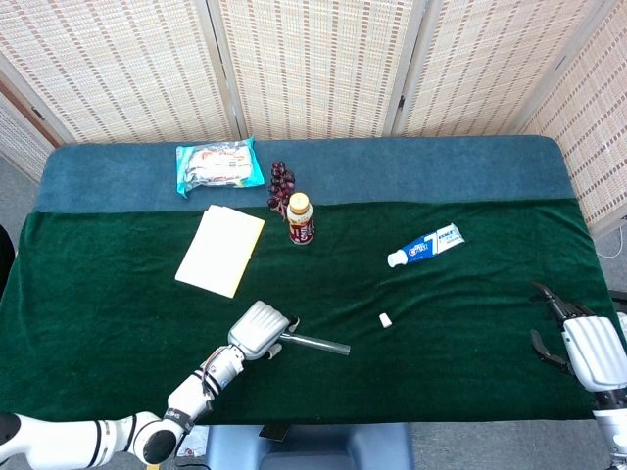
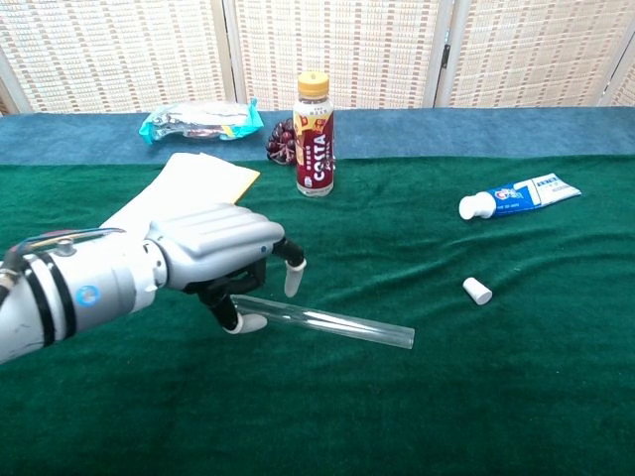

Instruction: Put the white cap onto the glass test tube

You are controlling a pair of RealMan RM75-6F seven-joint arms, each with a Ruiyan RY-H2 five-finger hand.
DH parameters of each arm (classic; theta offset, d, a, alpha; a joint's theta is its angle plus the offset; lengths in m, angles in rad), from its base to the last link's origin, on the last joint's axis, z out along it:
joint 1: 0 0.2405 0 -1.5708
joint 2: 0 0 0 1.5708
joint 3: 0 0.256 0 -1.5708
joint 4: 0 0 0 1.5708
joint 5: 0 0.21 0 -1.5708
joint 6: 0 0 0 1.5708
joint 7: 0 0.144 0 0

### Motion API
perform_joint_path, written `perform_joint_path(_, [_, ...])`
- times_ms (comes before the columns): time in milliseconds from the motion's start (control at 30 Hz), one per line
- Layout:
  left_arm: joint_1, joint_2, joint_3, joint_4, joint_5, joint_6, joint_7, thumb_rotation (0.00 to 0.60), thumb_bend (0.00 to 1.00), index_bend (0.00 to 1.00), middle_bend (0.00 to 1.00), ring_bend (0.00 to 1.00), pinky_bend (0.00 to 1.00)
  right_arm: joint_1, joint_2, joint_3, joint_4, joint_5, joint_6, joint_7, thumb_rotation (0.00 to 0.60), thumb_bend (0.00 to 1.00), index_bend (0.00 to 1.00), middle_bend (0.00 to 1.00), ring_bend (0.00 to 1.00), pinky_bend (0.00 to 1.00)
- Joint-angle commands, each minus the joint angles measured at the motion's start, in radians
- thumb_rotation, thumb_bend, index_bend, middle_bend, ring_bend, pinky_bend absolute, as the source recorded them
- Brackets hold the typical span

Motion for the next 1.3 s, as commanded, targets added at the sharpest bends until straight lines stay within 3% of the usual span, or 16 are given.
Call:
perform_joint_path(33, [-0.028, -0.033, -0.006, 0.024, -0.052, 0.004, 0.020, 0.600, 0.35, 0.46, 0.97, 0.92, 0.85, 0.000, 0.000, 0.001, 0.003, 0.003, -0.001, 0.004, 0.600, 0.51, 0.12, 0.33, 0.45, 0.40])
perform_joint_path(367, [-0.080, -0.091, -0.004, 0.052, -0.126, 0.034, 0.045, 0.600, 0.37, 0.50, 0.98, 0.93, 0.85, -0.001, -0.004, 0.001, 0.015, 0.007, -0.006, 0.019, 0.600, 0.51, 0.12, 0.33, 0.46, 0.40])
perform_joint_path(1300, [-0.141, -0.098, 0.048, 0.045, -0.232, 0.096, 0.078, 0.600, 0.40, 0.54, 0.98, 0.93, 0.85, -0.007, -0.006, 0.002, 0.029, 0.017, -0.011, 0.041, 0.600, 0.51, 0.12, 0.35, 0.48, 0.40])
